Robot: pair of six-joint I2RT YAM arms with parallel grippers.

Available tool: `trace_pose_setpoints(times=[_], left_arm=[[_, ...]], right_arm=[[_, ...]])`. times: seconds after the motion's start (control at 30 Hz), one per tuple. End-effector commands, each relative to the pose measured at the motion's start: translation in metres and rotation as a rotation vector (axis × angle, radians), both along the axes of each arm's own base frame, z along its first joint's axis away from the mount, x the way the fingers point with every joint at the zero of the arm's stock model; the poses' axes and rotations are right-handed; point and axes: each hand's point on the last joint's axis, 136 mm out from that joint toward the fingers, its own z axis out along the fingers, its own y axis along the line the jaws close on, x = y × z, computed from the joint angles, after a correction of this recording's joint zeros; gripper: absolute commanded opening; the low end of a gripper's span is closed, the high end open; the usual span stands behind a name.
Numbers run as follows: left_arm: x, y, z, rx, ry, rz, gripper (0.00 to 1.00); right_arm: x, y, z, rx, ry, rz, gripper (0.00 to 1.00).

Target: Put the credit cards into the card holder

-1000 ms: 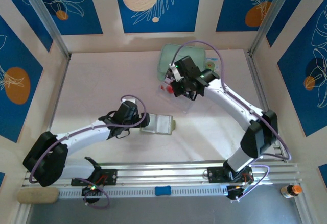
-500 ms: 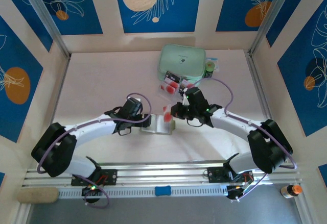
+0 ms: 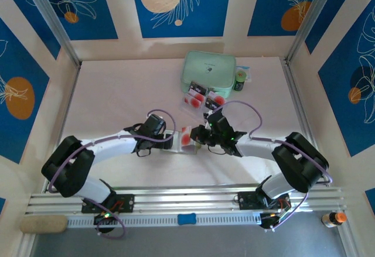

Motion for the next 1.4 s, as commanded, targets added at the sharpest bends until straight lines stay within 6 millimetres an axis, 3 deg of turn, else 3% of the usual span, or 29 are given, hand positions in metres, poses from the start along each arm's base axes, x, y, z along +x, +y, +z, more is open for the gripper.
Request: trace_pose_setpoints(times=[0.0, 0.43, 0.87, 1.37], left_arm=[[-0.002, 0.006, -0.003, 0.045, 0.004, 0.007, 0.96], [-0.010, 0.020, -0.011, 0.088, 0.027, 0.044, 0.96], [-0.014, 0.022, -0.015, 0.081, 0.037, 0.058, 0.96], [-0.013, 0.020, -0.012, 0.067, 0.033, 0.059, 0.96]], right_arm=[[0.003, 0.004, -0.002, 0.019, -0.024, -0.021, 0.00], [0.007, 0.011, -0.008, 0.031, -0.030, -0.021, 0.00], [0.011, 0.019, -0.008, 0.052, -0.033, -0.018, 0.00], [0.009, 0.021, -0.022, 0.055, 0.007, -0.034, 0.00]])
